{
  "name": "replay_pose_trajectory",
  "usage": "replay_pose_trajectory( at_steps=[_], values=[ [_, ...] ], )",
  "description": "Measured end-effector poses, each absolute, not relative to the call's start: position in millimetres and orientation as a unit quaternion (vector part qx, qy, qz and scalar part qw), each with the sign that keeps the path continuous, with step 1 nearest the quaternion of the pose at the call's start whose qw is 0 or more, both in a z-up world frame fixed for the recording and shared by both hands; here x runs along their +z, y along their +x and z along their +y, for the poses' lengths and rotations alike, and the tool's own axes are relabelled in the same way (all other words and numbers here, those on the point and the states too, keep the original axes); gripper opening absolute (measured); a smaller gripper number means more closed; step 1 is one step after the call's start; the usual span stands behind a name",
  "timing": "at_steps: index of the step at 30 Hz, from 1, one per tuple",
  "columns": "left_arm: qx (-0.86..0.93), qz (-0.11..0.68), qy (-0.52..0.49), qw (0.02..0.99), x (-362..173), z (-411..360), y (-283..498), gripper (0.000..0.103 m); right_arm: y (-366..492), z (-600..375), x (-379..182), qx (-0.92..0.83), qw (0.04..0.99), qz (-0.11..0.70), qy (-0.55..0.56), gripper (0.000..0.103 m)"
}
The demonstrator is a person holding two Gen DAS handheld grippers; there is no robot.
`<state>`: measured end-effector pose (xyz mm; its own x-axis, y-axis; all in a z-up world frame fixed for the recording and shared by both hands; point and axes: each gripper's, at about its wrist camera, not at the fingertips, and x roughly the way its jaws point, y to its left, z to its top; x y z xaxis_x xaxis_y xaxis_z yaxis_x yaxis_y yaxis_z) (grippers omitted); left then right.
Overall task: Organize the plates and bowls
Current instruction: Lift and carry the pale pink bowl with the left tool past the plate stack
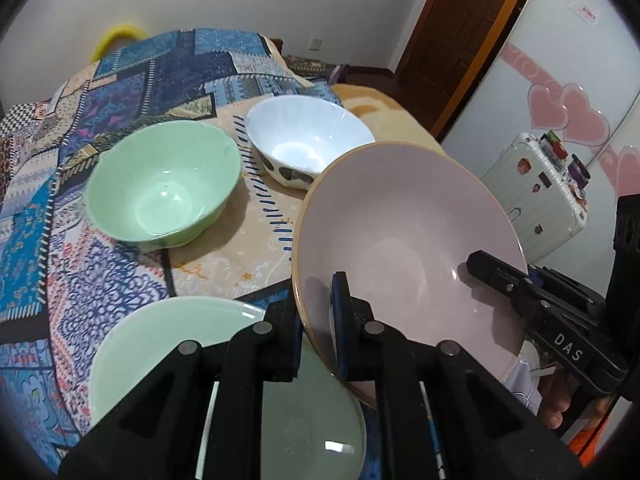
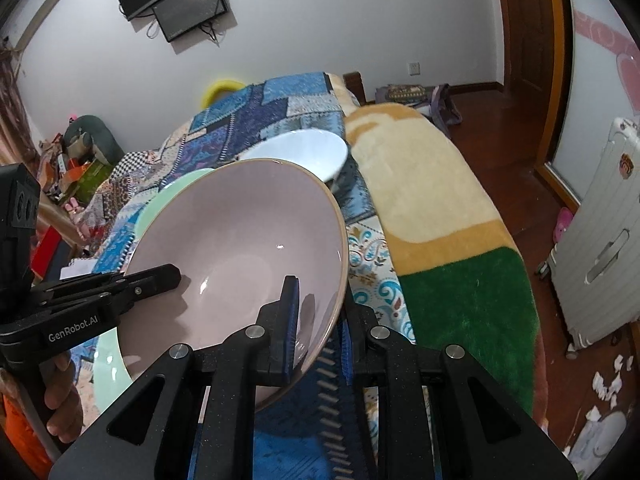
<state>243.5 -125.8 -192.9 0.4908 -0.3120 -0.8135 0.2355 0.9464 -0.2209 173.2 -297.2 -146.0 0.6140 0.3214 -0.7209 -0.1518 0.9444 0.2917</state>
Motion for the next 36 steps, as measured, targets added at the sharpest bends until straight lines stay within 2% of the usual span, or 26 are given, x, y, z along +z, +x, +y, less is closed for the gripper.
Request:
replay_pose_trajectory(
  at_steps=[18, 36],
  values=[
    [-0.141, 0.437, -0.063, 0.886, -148, -62, 181, 0.012, 142, -236, -119, 0.155, 0.902, 0.395, 0.076, 0.016],
    [-0.083, 0.427, -0.098, 0.895, -151, 45, 130, 0.012, 127, -135, -127, 0.218, 0.886, 0.407, 0.039, 0.016]
  ],
)
